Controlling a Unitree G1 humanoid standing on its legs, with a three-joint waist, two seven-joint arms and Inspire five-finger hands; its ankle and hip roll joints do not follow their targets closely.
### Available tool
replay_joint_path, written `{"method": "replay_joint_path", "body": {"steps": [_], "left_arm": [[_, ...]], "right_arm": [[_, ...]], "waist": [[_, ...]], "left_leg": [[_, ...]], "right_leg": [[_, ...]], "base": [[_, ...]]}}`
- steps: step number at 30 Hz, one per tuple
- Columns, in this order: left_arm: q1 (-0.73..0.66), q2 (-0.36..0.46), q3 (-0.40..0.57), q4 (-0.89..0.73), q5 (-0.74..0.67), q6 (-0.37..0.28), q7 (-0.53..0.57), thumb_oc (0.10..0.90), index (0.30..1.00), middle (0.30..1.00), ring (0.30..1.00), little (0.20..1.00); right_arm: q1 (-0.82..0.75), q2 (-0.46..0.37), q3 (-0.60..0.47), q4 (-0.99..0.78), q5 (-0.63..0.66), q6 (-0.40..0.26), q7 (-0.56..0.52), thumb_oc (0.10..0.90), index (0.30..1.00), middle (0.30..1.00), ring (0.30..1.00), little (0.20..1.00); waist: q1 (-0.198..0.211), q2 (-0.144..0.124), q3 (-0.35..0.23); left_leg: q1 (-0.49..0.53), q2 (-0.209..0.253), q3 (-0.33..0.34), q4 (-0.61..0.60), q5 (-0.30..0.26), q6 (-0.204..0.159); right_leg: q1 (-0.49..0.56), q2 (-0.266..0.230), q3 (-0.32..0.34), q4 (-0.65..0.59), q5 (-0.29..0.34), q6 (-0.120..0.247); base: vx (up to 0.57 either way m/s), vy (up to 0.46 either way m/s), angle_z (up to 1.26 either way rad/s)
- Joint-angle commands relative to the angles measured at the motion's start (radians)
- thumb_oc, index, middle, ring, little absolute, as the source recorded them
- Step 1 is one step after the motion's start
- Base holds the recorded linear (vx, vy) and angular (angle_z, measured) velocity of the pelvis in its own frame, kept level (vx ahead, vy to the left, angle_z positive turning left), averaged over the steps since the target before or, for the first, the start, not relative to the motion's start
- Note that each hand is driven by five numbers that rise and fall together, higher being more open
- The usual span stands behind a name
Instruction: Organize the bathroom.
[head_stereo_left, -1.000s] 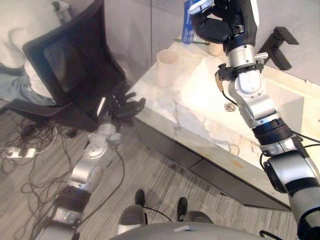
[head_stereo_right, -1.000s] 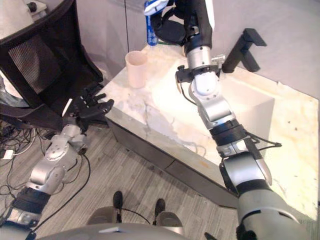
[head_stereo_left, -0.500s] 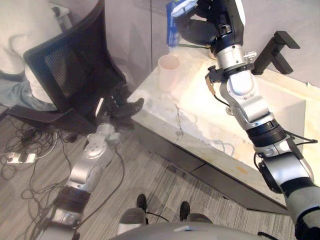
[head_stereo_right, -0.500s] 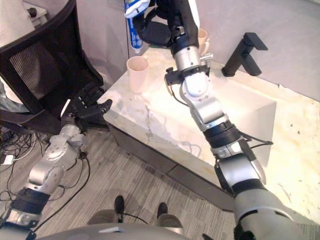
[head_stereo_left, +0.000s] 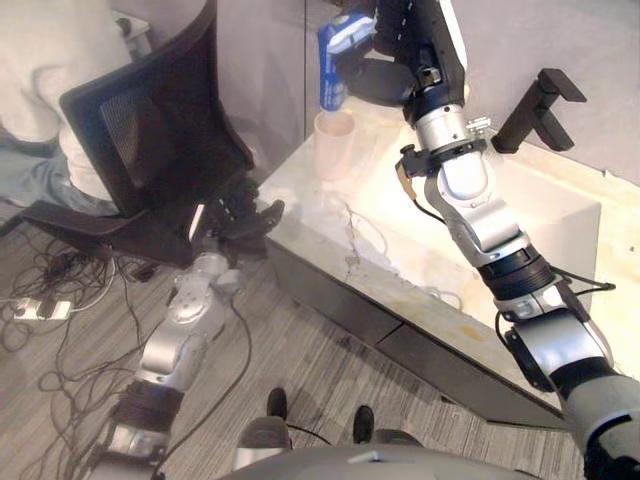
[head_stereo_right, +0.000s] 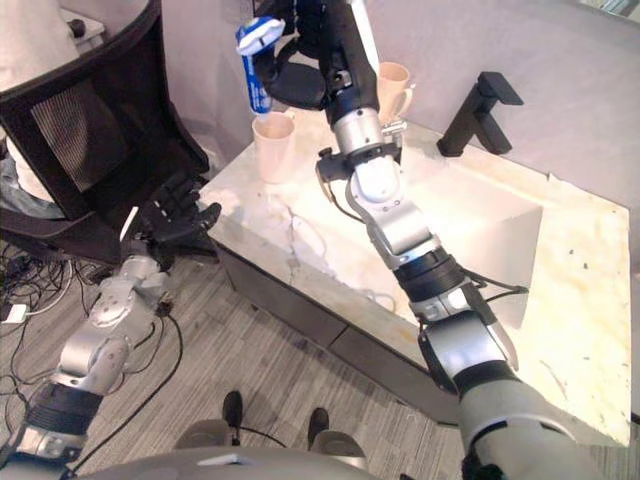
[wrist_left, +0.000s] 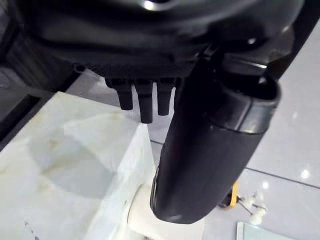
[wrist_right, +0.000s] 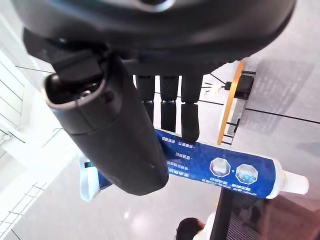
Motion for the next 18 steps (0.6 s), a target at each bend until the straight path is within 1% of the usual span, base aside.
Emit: {"method": "replay_joint_path", "body": {"steps": [1, 2, 3, 6, 7, 9, 12, 13, 14, 16, 17, 18], "left_arm": [[0.037, 0.021, 0.040, -0.016, 0.043, -0.067, 0.014, 0.800, 0.900, 0.900, 0.900, 0.900], [0.049, 0.022, 0.052, -0.002, 0.045, -0.067, 0.038, 0.800, 0.900, 0.900, 0.900, 0.900], [0.070, 0.020, 0.076, 0.030, 0.055, -0.083, 0.024, 0.800, 0.900, 0.900, 0.900, 0.900], [0.100, 0.018, 0.110, 0.089, 0.075, -0.092, 0.034, 0.800, 0.900, 0.900, 0.900, 0.900], [0.119, 0.018, 0.131, 0.142, 0.077, -0.107, 0.031, 0.800, 0.900, 0.900, 0.900, 0.900], [0.140, 0.014, 0.153, 0.195, 0.104, -0.119, 0.036, 0.800, 0.900, 0.900, 0.900, 0.900], [0.151, 0.016, 0.167, 0.231, 0.129, -0.109, 0.049, 0.800, 0.900, 0.900, 0.900, 0.900], [0.169, 0.013, 0.182, 0.292, 0.132, -0.126, 0.041, 0.800, 0.900, 0.900, 0.900, 0.900], [0.179, 0.012, 0.185, 0.330, 0.137, -0.129, 0.046, 0.800, 0.900, 0.900, 0.900, 0.900], [0.183, 0.012, 0.186, 0.350, 0.138, -0.138, 0.043, 0.800, 0.900, 0.900, 0.900, 0.900], [0.200, 0.011, 0.185, 0.443, 0.146, -0.163, 0.040, 0.800, 0.900, 0.900, 0.900, 0.900], [0.204, 0.011, 0.184, 0.474, 0.122, -0.172, 0.031, 0.800, 0.900, 0.900, 0.900, 0.900]], "right_arm": [[-0.073, 0.006, -0.067, 0.002, 0.014, -0.123, -0.010, 0.400, 0.300, 0.300, 0.300, 0.300], [-0.072, 0.003, -0.071, 0.006, 0.012, -0.127, -0.013, 0.400, 0.300, 0.300, 0.300, 0.300], [-0.070, -0.002, -0.076, 0.016, 0.007, -0.135, -0.015, 0.400, 0.300, 0.300, 0.300, 0.300], [-0.073, -0.012, -0.079, 0.039, 0.010, -0.147, -0.015, 0.400, 0.300, 0.300, 0.300, 0.300], [-0.074, -0.018, -0.081, 0.053, 0.016, -0.150, -0.018, 0.400, 0.300, 0.300, 0.300, 0.300], [-0.072, -0.024, -0.084, 0.067, 0.016, -0.155, -0.016, 0.400, 0.300, 0.300, 0.300, 0.300], [-0.071, -0.028, -0.084, 0.080, 0.028, -0.162, -0.014, 0.400, 0.300, 0.300, 0.300, 0.300], [-0.068, -0.033, -0.085, 0.093, 0.029, -0.167, -0.009, 0.400, 0.300, 0.300, 0.300, 0.300], [-0.067, -0.038, -0.085, 0.103, 0.034, -0.170, -0.003, 0.400, 0.300, 0.300, 0.300, 0.300], [-0.066, -0.038, -0.085, 0.104, 0.034, -0.169, 0.000, 0.400, 0.300, 0.300, 0.300, 0.300], [-0.060, -0.046, -0.082, 0.124, 0.040, -0.180, 0.013, 0.400, 0.300, 0.300, 0.300, 0.300], [-0.061, -0.049, -0.079, 0.133, 0.045, -0.182, 0.016, 0.400, 0.300, 0.300, 0.300, 0.300]], "waist": [[0.031, 0.007, -0.142], [0.035, 0.007, -0.142], [0.041, 0.008, -0.142], [0.049, 0.008, -0.143], [0.053, 0.009, -0.143], [0.056, 0.010, -0.144], [0.058, 0.012, -0.144], [0.059, 0.012, -0.144], [0.058, 0.014, -0.144], [0.058, 0.014, -0.144], [0.053, 0.017, -0.145], [0.052, 0.018, -0.147]], "left_leg": [[0.034, 0.009, 0.000, 0.031, -0.090, -0.006], [0.034, 0.009, -0.001, 0.030, -0.089, -0.007], [0.033, 0.008, -0.003, 0.029, -0.087, -0.008], [0.033, 0.008, -0.006, 0.028, -0.086, -0.010], [0.033, 0.009, -0.007, 0.028, -0.085, -0.011], [0.033, 0.009, -0.006, 0.027, -0.085, -0.012], [0.034, 0.010, -0.005, 0.026, -0.083, -0.013], [0.034, 0.011, -0.003, 0.023, -0.081, -0.014], [0.035, 0.012, -0.002, 0.022, -0.080, -0.014], [0.036, 0.012, -0.002, 0.022, -0.080, -0.015], [0.037, 0.014, 0.002, 0.019, -0.078, -0.016], [0.038, 0.015, 0.004, 0.018, -0.077, -0.017]], "right_leg": [[-0.036, -0.003, -0.032, 0.152, -0.142, 0.026], [-0.035, -0.003, -0.034, 0.151, -0.142, 0.025], [-0.032, -0.004, -0.037, 0.149, -0.142, 0.024], [-0.030, -0.006, -0.044, 0.148, -0.143, 0.023], [-0.027, -0.008, -0.048, 0.147, -0.143, 0.023], [-0.025, -0.009, -0.051, 0.145, -0.145, 0.023], [-0.023, -0.010, -0.053, 0.143, -0.145, 0.024], [-0.022, -0.011, -0.052, 0.140, -0.144, 0.024], [-0.021, -0.011, -0.053, 0.139, -0.143, 0.025], [-0.021, -0.012, -0.053, 0.139, -0.142, 0.025], [-0.023, -0.013, -0.051, 0.137, -0.141, 0.027], [-0.023, -0.014, -0.051, 0.135, -0.139, 0.029]], "base": [[0.02, -0.021, 0.04], [0.00, 0.000, 0.00], [0.00, 0.000, 0.00], [0.01, -0.007, 0.03], [0.03, -0.020, 0.14], [0.03, -0.015, 0.14], [0.02, -0.010, 0.04], [0.04, -0.024, 0.04], [0.04, -0.023, 0.04], [0.02, -0.013, 0.04], [0.03, -0.020, 0.06], [0.04, -0.022, 0.07]]}}
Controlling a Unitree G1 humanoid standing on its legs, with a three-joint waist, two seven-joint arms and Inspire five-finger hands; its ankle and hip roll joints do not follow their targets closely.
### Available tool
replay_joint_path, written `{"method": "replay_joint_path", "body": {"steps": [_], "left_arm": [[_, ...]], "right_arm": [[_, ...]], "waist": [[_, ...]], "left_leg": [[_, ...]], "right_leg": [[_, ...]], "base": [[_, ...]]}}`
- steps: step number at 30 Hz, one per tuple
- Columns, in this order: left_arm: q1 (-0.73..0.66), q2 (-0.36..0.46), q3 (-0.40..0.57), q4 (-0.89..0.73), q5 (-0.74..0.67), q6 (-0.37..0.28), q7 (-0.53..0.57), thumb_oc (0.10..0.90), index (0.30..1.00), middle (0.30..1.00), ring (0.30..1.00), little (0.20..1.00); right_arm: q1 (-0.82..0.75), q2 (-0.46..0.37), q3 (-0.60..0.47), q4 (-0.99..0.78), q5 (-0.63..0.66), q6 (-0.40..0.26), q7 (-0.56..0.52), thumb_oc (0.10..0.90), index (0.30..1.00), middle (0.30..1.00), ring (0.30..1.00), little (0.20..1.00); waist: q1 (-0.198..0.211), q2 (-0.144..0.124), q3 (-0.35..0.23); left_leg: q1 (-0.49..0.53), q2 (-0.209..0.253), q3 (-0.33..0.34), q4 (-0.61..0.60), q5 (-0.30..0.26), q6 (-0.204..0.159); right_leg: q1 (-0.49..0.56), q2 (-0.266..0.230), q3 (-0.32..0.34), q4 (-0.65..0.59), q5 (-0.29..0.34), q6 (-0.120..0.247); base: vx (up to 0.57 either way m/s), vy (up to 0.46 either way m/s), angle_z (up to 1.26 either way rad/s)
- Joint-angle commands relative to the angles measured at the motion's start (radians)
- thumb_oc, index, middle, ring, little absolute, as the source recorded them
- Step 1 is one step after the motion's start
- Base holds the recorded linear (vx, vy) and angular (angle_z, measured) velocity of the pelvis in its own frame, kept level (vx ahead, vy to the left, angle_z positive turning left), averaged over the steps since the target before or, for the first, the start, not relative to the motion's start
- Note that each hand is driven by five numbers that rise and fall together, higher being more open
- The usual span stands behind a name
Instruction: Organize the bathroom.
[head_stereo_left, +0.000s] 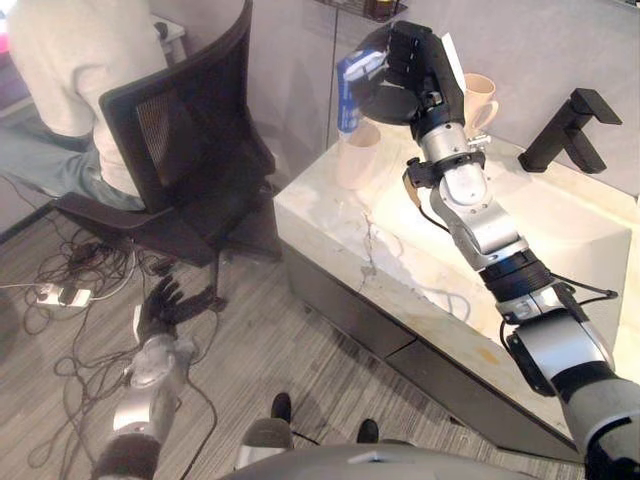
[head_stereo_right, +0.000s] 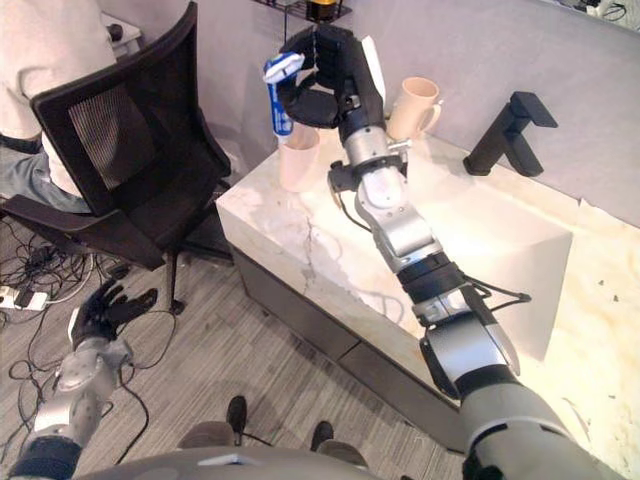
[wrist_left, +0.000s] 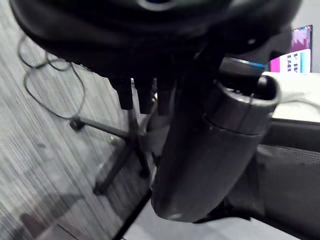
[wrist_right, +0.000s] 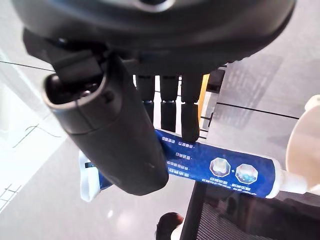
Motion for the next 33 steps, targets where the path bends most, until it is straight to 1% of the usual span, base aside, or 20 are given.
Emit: {"method": "replay_joint_path", "body": {"steps": [1, 3, 5, 9, 16, 24, 31, 33], "left_arm": [[0.003, 0.043, -0.007, 0.050, 0.025, -0.136, -0.017, 0.800, 0.900, 0.900, 0.900, 0.900], [0.018, 0.039, -0.011, 0.123, 0.040, -0.162, -0.026, 0.800, 0.900, 0.900, 0.900, 0.900], [0.025, 0.040, -0.015, 0.169, 0.015, -0.178, -0.039, 0.800, 0.900, 0.900, 0.900, 0.900], [0.035, 0.036, -0.011, 0.273, 0.008, -0.196, -0.071, 0.800, 0.900, 0.900, 0.900, 0.900], [0.034, 0.020, -0.015, 0.401, 0.001, -0.228, -0.094, 0.800, 0.900, 0.900, 0.900, 0.900], [0.036, 0.015, -0.025, 0.383, 0.009, -0.243, -0.101, 0.800, 0.900, 0.900, 0.900, 0.900], [0.041, 0.018, -0.043, 0.340, 0.021, -0.232, -0.099, 0.800, 0.900, 0.900, 0.900, 0.900], [0.051, 0.018, -0.043, 0.326, 0.027, -0.226, -0.103, 0.800, 0.900, 0.900, 0.900, 0.900]], "right_arm": [[-0.078, -0.047, -0.072, -0.006, 0.042, -0.175, 0.002, 0.400, 0.300, 0.300, 0.300, 0.300], [-0.077, -0.062, -0.070, 0.032, 0.043, -0.197, 0.020, 0.400, 0.300, 0.300, 0.300, 0.300], [-0.080, -0.072, -0.068, 0.055, 0.058, -0.206, 0.023, 0.400, 0.300, 0.300, 0.300, 0.300], [-0.084, -0.090, -0.065, 0.109, 0.100, -0.228, 0.031, 0.400, 0.300, 0.300, 0.300, 0.300], [-0.068, -0.076, -0.057, 0.138, 0.131, -0.237, 0.057, 0.400, 0.300, 0.300, 0.300, 0.300], [-0.030, -0.057, -0.061, 0.111, 0.118, -0.227, 0.056, 0.400, 0.300, 0.300, 0.300, 0.300], [-0.034, -0.058, -0.062, 0.109, 0.100, -0.232, 0.054, 0.400, 0.300, 0.300, 0.300, 0.300], [-0.041, -0.071, -0.066, 0.094, 0.102, -0.229, 0.052, 0.400, 0.300, 0.300, 0.300, 0.300]], "waist": [[0.020, 0.011, -0.131], [0.018, 0.017, -0.133], [0.018, 0.019, -0.136], [0.018, 0.024, -0.140], [0.009, 0.033, -0.134], [0.006, 0.032, -0.132], [0.021, 0.025, -0.129], [0.026, 0.021, -0.129]], "left_leg": [[0.036, 0.023, 0.023, 0.032, -0.098, -0.011], [0.038, 0.028, 0.028, 0.028, -0.096, -0.013], [0.038, 0.029, 0.029, 0.027, -0.094, -0.014], [0.037, 0.033, 0.033, 0.029, -0.093, -0.017], [0.032, 0.035, 0.038, 0.041, -0.095, -0.017], [0.035, 0.034, 0.039, 0.041, -0.098, -0.016], [0.034, 0.026, 0.029, 0.036, -0.097, -0.014], [0.031, 0.024, 0.025, 0.034, -0.095, -0.013]], "right_leg": [[-0.036, -0.005, -0.015, 0.135, -0.130, 0.036], [-0.035, -0.005, -0.013, 0.132, -0.129, 0.037], [-0.035, -0.005, -0.011, 0.130, -0.127, 0.039], [-0.036, -0.004, -0.011, 0.128, -0.126, 0.038], [-0.038, -0.005, -0.016, 0.137, -0.135, 0.033], [-0.038, -0.008, -0.021, 0.136, -0.134, 0.032], [-0.030, -0.012, -0.036, 0.126, -0.128, 0.033], [-0.030, -0.014, -0.040, 0.125, -0.127, 0.033]], "base": [[0.04, -0.011, 0.05], [0.06, -0.021, 0.00], [0.05, -0.029, -0.01], [0.06, -0.036, 0.01], [0.01, -0.006, 0.00], [0.01, 0.005, 0.00], [0.03, 0.018, 0.05], [0.03, 0.028, 0.07]]}}
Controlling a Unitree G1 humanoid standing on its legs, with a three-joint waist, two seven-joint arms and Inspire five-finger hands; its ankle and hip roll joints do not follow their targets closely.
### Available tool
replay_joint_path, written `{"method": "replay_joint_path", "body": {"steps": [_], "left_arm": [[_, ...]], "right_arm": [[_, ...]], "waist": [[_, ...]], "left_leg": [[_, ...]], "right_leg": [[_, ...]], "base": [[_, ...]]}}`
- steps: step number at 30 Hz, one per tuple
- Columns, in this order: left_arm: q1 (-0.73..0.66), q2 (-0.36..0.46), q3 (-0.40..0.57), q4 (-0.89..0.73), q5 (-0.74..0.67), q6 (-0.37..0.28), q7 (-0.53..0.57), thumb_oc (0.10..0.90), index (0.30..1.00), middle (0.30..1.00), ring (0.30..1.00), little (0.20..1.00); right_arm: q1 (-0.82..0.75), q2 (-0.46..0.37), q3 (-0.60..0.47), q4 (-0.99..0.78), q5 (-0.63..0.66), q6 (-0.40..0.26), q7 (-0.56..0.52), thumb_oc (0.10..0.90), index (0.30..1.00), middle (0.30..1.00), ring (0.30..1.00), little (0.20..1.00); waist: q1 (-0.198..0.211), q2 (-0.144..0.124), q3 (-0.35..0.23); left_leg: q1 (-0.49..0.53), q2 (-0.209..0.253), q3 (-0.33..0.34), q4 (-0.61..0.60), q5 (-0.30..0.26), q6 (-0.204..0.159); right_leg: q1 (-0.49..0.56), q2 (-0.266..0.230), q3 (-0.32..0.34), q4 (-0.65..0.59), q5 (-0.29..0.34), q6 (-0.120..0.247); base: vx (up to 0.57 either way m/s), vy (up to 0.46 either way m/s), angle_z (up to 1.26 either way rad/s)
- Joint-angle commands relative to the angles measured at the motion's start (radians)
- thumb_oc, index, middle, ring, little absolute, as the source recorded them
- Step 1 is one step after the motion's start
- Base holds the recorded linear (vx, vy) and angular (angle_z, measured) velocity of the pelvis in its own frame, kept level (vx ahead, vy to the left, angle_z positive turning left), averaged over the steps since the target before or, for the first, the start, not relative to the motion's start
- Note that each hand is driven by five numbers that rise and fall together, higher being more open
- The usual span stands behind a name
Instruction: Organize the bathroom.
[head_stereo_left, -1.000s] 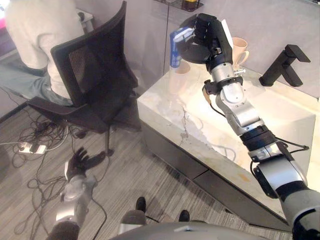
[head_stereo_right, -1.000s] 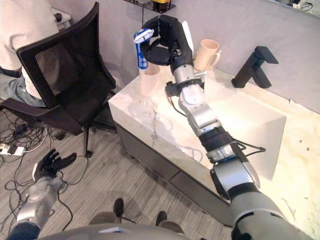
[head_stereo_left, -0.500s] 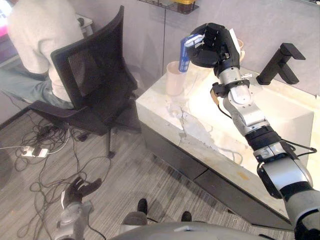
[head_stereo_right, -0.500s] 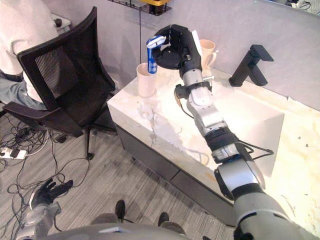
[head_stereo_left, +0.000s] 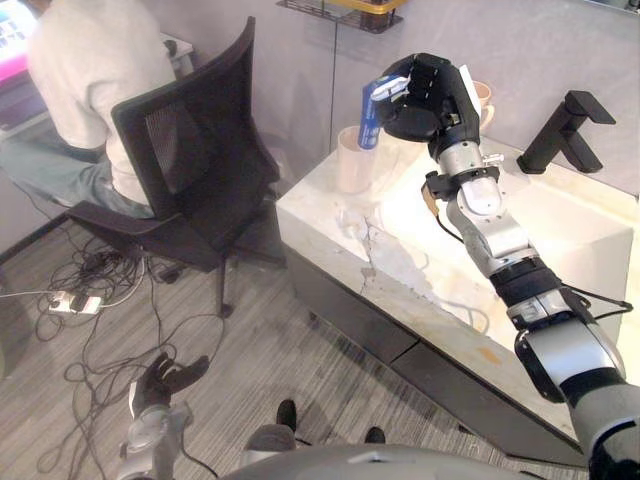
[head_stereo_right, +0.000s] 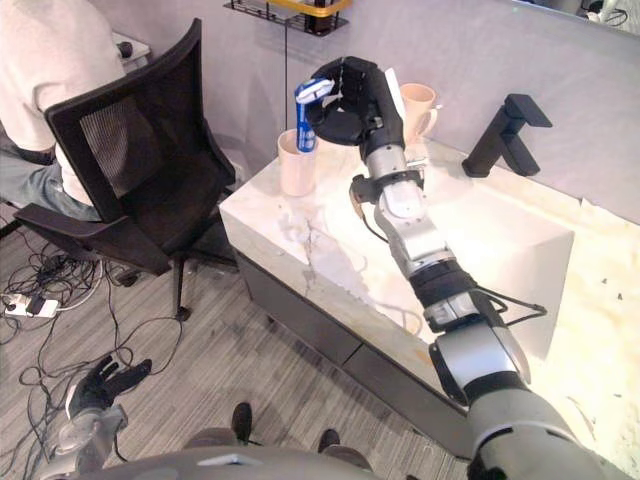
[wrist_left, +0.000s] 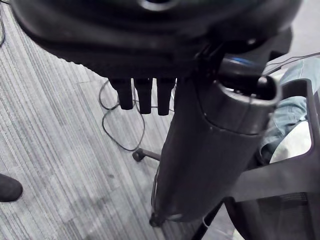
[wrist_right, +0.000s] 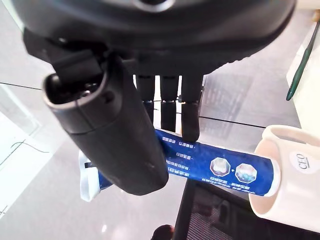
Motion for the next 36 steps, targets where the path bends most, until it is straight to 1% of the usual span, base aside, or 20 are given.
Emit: {"method": "replay_joint_path", "body": {"steps": [1, 7, 12, 18, 20, 25, 31, 33, 36], "left_arm": [[-0.001, 0.073, -0.039, -0.054, 0.027, -0.075, 0.004, 0.800, 0.900, 0.900, 0.900, 0.900], [0.020, 0.064, -0.039, -0.052, 0.035, -0.079, -0.004, 0.800, 0.900, 0.900, 0.900, 0.900], [0.036, 0.069, -0.044, -0.054, 0.054, -0.077, -0.006, 0.800, 0.900, 0.900, 0.900, 0.900], [0.058, 0.075, -0.047, -0.051, 0.073, -0.073, -0.015, 0.800, 0.900, 0.900, 0.900, 0.900], [0.069, 0.080, -0.051, -0.045, 0.084, -0.075, -0.024, 0.800, 0.900, 0.900, 0.900, 0.900], [0.072, 0.089, -0.050, -0.048, 0.087, -0.074, -0.035, 0.800, 0.900, 0.900, 0.900, 0.900], [0.077, 0.099, -0.051, -0.053, 0.102, -0.078, -0.036, 0.800, 0.900, 0.900, 0.900, 0.900], [0.074, 0.102, -0.052, -0.054, 0.105, -0.073, -0.034, 0.800, 0.900, 0.900, 0.900, 0.900], [0.067, 0.104, -0.060, -0.061, 0.110, -0.061, -0.037, 0.800, 0.900, 0.900, 0.900, 0.900]], "right_arm": [[-0.080, -0.031, -0.062, -0.052, 0.017, -0.138, -0.007, 0.400, 0.300, 0.300, 0.300, 0.300], [-0.104, -0.031, -0.056, -0.087, -0.007, -0.117, -0.001, 0.400, 0.300, 0.300, 0.300, 0.300], [-0.129, -0.040, -0.043, -0.083, -0.011, -0.097, -0.005, 0.400, 0.300, 0.300, 0.300, 0.300], [-0.142, -0.055, -0.045, -0.053, -0.013, -0.097, -0.021, 0.400, 0.300, 0.300, 0.300, 0.300], [-0.151, -0.061, -0.045, -0.024, -0.016, -0.111, -0.023, 0.400, 0.300, 0.300, 0.300, 0.300], [-0.150, -0.068, -0.049, -0.019, -0.014, -0.115, -0.021, 0.400, 0.300, 0.300, 0.300, 0.300], [-0.120, -0.065, -0.061, -0.040, -0.028, -0.103, -0.012, 0.400, 0.300, 0.300, 0.300, 0.300], [-0.111, -0.054, -0.066, -0.048, -0.042, -0.093, -0.014, 0.400, 0.300, 0.300, 0.300, 0.300], [-0.116, -0.058, -0.066, -0.035, -0.049, -0.095, -0.019, 0.400, 0.300, 0.300, 0.300, 0.300]], "waist": [[0.029, -0.010, -0.098], [0.042, -0.021, -0.096], [0.052, -0.028, -0.097], [0.060, -0.032, -0.095], [0.063, -0.032, -0.092], [0.059, -0.028, -0.083], [0.047, -0.019, -0.072], [0.043, -0.013, -0.068], [0.043, -0.006, -0.063]], "left_leg": [[0.031, 0.014, 0.024, 0.047, -0.091, -0.011], [0.030, 0.005, 0.020, 0.046, -0.093, -0.006], [0.029, -0.002, 0.022, 0.045, -0.093, -0.003], [0.028, -0.005, 0.023, 0.039, -0.091, -0.001], [0.025, -0.007, 0.027, 0.038, -0.090, 0.000], [0.021, -0.011, 0.036, 0.040, -0.091, 0.004], [0.020, -0.017, 0.051, 0.046, -0.100, 0.014], [0.016, -0.020, 0.054, 0.042, -0.099, 0.016], [0.003, -0.021, 0.053, 0.044, -0.097, 0.017]], "right_leg": [[-0.032, -0.019, -0.025, 0.127, -0.124, 0.033], [-0.028, -0.023, -0.039, 0.129, -0.126, 0.035], [-0.028, -0.027, -0.046, 0.126, -0.122, 0.039], [-0.028, -0.029, -0.049, 0.115, -0.114, 0.044], [-0.029, -0.032, -0.050, 0.106, -0.108, 0.046], [-0.042, -0.036, -0.043, 0.112, -0.103, 0.052], [-0.058, -0.048, -0.035, 0.117, -0.096, 0.061], [-0.063, -0.051, -0.031, 0.109, -0.088, 0.065], [-0.079, -0.053, -0.029, 0.114, -0.085, 0.065]], "base": [[0.02, 0.028, 0.04], [0.05, 0.035, 0.05], [0.08, 0.019, 0.06], [0.09, -0.008, 0.04], [0.12, -0.015, 0.01], [0.06, 0.001, 0.00], [0.06, -0.007, -0.06], [0.05, -0.026, -0.05], [0.01, -0.010, -0.01]]}}
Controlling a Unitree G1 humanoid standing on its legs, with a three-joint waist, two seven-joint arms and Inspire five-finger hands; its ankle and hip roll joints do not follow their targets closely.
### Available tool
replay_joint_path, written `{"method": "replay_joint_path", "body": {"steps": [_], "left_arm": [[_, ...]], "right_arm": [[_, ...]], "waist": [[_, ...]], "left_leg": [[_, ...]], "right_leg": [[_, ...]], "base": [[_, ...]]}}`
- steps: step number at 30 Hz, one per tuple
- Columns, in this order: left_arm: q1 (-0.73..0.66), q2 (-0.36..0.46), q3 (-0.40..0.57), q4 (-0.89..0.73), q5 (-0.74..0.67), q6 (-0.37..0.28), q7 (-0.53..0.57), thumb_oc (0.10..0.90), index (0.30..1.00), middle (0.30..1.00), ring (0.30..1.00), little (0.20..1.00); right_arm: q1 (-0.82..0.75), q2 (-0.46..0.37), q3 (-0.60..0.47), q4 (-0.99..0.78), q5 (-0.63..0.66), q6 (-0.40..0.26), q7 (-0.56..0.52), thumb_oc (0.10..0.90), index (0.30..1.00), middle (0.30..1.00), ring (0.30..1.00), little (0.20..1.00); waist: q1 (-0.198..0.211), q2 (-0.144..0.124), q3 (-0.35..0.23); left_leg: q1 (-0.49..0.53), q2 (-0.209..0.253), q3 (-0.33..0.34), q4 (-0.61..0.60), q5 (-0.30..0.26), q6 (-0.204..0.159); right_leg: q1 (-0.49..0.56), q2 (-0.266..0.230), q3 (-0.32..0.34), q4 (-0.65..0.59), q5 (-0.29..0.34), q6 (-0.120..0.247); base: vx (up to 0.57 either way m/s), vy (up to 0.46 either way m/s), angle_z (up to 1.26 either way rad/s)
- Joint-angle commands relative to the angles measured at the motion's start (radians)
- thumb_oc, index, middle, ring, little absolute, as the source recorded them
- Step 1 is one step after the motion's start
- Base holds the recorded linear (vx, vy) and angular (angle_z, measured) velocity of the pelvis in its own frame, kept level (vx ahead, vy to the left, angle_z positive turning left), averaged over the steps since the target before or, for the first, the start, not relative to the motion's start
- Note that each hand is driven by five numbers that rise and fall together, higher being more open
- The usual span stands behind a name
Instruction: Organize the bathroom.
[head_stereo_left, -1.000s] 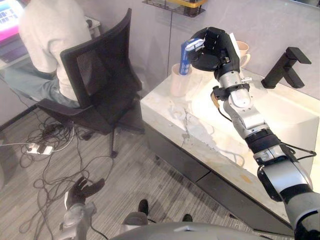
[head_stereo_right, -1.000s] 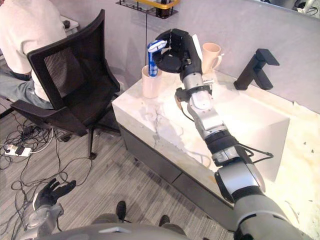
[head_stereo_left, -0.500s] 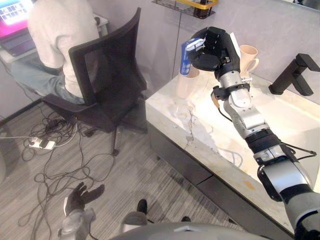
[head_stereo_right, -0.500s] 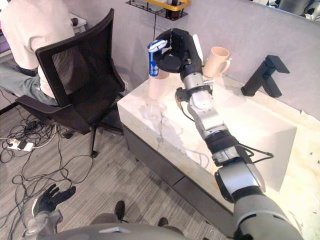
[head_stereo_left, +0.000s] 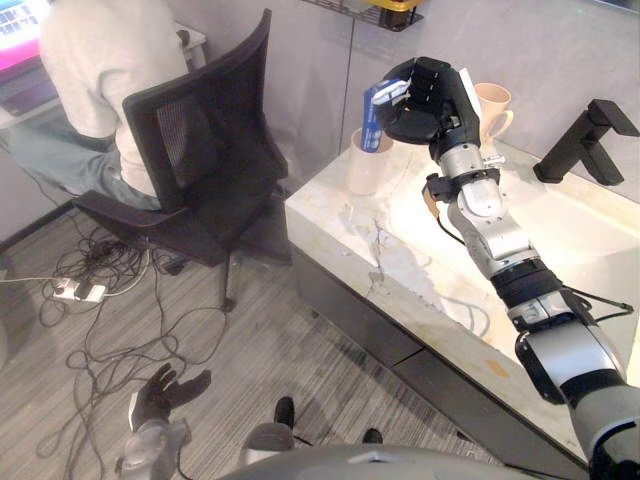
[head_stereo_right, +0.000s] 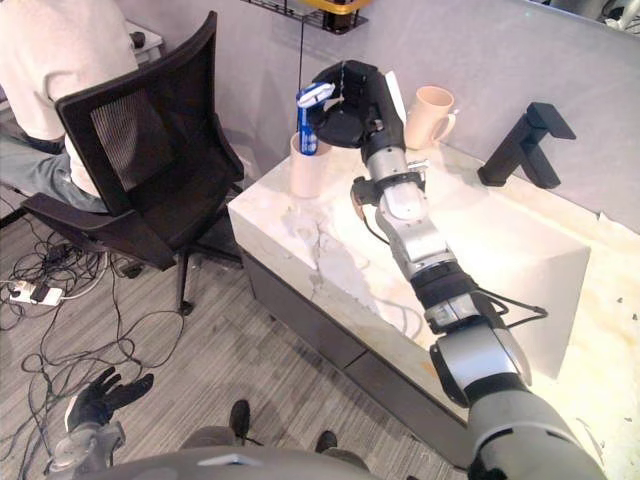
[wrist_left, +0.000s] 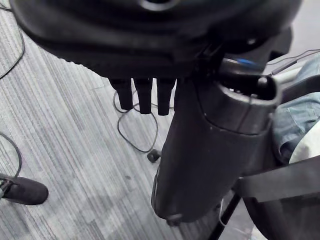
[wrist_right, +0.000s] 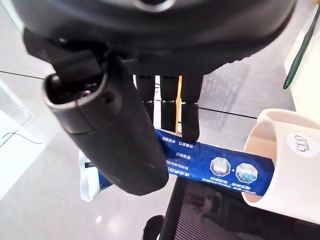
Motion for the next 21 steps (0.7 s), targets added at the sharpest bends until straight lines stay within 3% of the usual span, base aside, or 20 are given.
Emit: {"method": "replay_joint_path", "body": {"steps": [1, 8, 9, 10, 21], "left_arm": [[-0.008, 0.104, -0.058, -0.037, 0.031, -0.058, 0.005, 0.800, 0.900, 0.900, 0.900, 0.900], [-0.015, 0.102, -0.069, -0.033, 0.021, -0.063, 0.002, 0.800, 0.900, 0.900, 0.900, 0.900], [-0.016, 0.099, -0.068, -0.032, 0.018, -0.064, 0.000, 0.800, 0.900, 0.900, 0.900, 0.900], [-0.019, 0.097, -0.068, -0.033, 0.017, -0.064, -0.004, 0.800, 0.900, 0.900, 0.900, 0.900], [-0.010, 0.093, -0.081, -0.065, 0.030, -0.060, 0.001, 0.800, 0.900, 0.900, 0.900, 0.900]], "right_arm": [[-0.124, -0.058, -0.063, -0.031, -0.022, -0.110, -0.016, 0.400, 0.300, 0.300, 0.300, 0.300], [-0.114, -0.063, -0.073, -0.027, -0.009, -0.113, -0.006, 0.400, 0.300, 0.300, 0.300, 0.300], [-0.107, -0.059, -0.076, -0.029, -0.008, -0.113, -0.005, 0.519, 0.479, 0.479, 0.479, 0.479], [-0.098, -0.051, -0.080, -0.039, -0.011, -0.101, -0.011, 0.800, 0.900, 0.900, 0.900, 0.900], [-0.034, -0.017, -0.084, -0.062, -0.053, 0.011, -0.055, 0.800, 0.900, 0.900, 0.900, 0.900]], "waist": [[0.021, 0.014, -0.049], [0.021, 0.029, -0.030], [0.021, 0.031, -0.026], [0.019, 0.034, -0.021], [0.010, 0.028, -0.003]], "left_leg": [[0.022, -0.013, 0.039, 0.046, -0.112, 0.011], [-0.004, -0.013, 0.036, 0.061, -0.111, 0.009], [-0.009, -0.014, 0.036, 0.063, -0.111, 0.010], [-0.014, -0.014, 0.036, 0.068, -0.110, 0.009], [-0.005, -0.017, 0.045, 0.083, -0.120, 0.016]], "right_leg": [[-0.068, -0.045, -0.008, 0.117, -0.073, 0.058], [-0.089, -0.047, -0.005, 0.124, -0.073, 0.055], [-0.093, -0.047, -0.005, 0.125, -0.073, 0.054], [-0.097, -0.048, -0.004, 0.129, -0.073, 0.053], [-0.095, -0.055, -0.002, 0.150, -0.078, 0.056]], "base": [[0.00, 0.000, 0.00], [0.00, 0.000, 0.00], [-0.03, 0.032, 0.02], [-0.03, 0.033, 0.02], [-0.01, 0.029, 0.01]]}}
